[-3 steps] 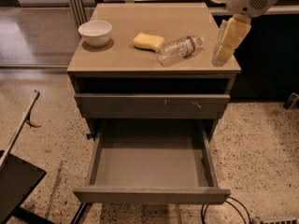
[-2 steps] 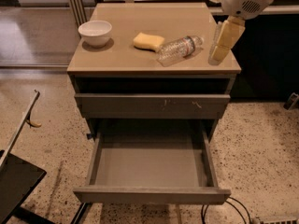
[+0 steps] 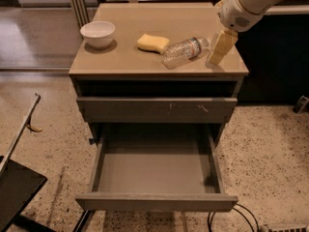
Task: Place water bottle into middle drawer
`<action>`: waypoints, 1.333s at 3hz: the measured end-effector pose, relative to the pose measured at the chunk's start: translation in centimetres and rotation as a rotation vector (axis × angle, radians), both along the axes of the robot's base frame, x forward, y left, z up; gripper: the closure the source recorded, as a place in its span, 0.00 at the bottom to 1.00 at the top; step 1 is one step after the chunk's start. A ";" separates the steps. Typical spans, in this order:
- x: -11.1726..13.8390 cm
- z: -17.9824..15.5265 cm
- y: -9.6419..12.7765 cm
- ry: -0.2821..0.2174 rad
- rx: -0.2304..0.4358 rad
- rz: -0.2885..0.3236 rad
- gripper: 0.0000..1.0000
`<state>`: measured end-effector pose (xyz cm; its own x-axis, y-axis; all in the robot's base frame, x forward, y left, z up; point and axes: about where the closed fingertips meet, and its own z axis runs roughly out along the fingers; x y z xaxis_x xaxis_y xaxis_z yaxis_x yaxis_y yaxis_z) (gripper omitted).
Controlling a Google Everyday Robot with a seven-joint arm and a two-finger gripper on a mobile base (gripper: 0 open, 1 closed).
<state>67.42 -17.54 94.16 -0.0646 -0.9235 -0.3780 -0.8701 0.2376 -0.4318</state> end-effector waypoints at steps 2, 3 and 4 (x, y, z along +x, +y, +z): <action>2.5 -1.8 0.0 -0.029 0.065 -0.063 0.00; 3.7 -2.4 0.2 -0.048 0.093 -0.036 0.00; 5.5 -3.7 0.4 -0.044 0.156 -0.007 0.00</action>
Offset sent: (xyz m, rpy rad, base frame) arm 0.0178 -0.0009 -0.0150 0.0476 -0.0155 -0.0476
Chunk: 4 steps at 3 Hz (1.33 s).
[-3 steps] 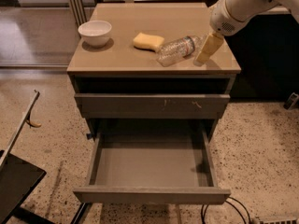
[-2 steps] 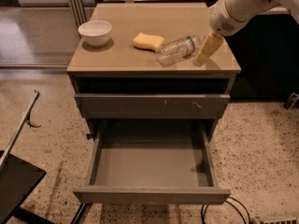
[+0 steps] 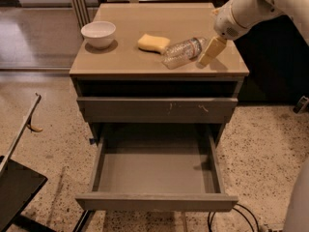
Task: Place water bottle into middle drawer
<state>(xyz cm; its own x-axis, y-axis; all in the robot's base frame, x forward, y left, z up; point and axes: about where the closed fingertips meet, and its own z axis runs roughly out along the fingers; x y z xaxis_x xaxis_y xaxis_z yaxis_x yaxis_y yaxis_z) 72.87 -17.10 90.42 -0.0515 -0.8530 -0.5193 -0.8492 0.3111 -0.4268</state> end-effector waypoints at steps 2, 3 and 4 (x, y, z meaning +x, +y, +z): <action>3.6 -3.1 1.7 0.003 0.109 0.050 0.00; 4.5 -3.9 2.3 -0.010 0.154 0.052 0.00; 5.1 -4.4 3.0 -0.020 0.181 0.066 0.00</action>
Offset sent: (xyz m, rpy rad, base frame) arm 0.0556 0.0202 -0.0424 0.1768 -0.0037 0.0675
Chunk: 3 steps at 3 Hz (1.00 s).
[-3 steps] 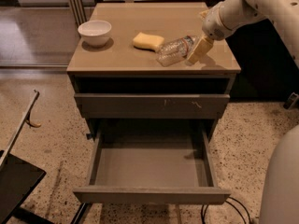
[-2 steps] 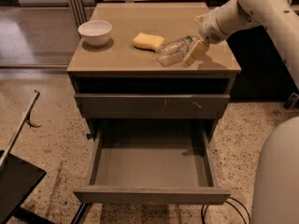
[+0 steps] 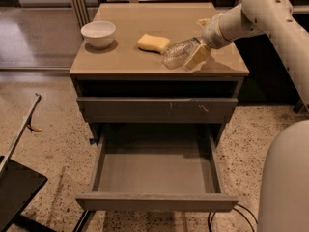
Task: Place water bottle into middle drawer
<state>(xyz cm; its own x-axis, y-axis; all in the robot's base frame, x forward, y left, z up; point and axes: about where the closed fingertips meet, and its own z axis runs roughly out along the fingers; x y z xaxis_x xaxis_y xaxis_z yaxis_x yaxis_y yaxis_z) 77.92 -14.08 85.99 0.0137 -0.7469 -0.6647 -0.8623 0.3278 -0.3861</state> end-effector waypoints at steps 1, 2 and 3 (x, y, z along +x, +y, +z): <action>0.3 -0.4 0.6 -0.004 0.015 0.017 0.00; 0.5 -0.7 1.1 -0.007 0.026 0.027 0.16; 0.6 -0.8 1.6 -0.010 0.029 0.041 0.38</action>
Offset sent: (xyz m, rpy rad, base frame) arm 0.0068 0.0109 -0.0037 0.0414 -0.0212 0.0322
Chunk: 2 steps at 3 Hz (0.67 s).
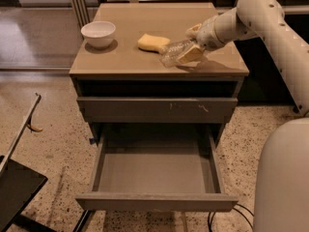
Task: Place water bottle into middle drawer
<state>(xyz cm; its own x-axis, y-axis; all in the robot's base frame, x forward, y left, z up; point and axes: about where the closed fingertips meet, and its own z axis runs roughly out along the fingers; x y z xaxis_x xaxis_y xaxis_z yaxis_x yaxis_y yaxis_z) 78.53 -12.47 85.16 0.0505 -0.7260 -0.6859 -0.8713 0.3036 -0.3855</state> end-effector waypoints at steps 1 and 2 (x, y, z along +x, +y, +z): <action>-0.1 -0.2 0.5 -0.005 -0.007 0.026 0.55; -0.2 -0.3 0.8 -0.006 -0.018 0.056 0.71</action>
Offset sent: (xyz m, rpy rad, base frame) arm -0.0039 0.0037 0.0033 -0.0325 -0.0147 0.0833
